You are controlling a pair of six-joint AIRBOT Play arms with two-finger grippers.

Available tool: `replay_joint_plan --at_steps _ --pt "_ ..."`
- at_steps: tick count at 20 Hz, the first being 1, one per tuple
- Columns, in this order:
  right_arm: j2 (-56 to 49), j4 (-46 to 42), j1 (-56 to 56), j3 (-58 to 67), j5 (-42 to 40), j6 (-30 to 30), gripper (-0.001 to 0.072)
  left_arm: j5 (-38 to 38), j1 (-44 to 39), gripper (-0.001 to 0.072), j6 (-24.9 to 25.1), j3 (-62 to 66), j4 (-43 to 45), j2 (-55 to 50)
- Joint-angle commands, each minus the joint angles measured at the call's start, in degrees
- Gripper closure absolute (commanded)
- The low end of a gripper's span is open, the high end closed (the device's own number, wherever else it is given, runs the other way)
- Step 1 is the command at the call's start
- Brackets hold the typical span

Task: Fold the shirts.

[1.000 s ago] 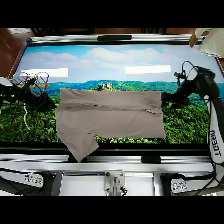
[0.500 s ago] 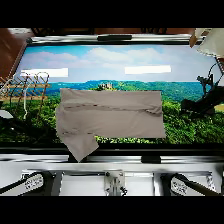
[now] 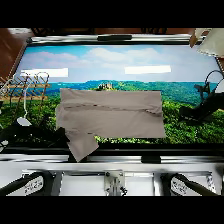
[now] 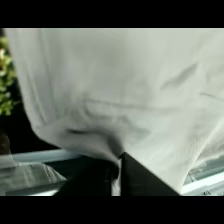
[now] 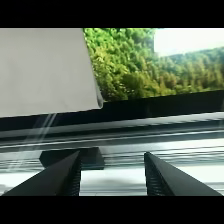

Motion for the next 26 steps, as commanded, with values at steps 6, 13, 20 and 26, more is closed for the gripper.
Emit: replay_joint_plan --at_steps 6,13,20,26 --pt "-1.16 10.69 -0.02 -17.86 -15.08 0.57 0.0210 3.80 -2.38 0.0673 -0.11 -0.48 0.22 3.82" --pt "-6.16 12.22 2.56 -21.42 -25.16 0.44 0.0210 3.43 -2.36 0.0673 -0.02 -0.46 0.22 10.21" --pt "-5.38 12.07 11.21 -20.65 -31.43 4.33 0.0646 3.41 -1.51 0.0673 0.00 1.57 0.28 12.76" --pt "-0.15 6.93 11.72 -9.42 -34.86 2.80 0.0647 -0.09 2.69 0.0674 1.55 20.37 0.15 9.22"
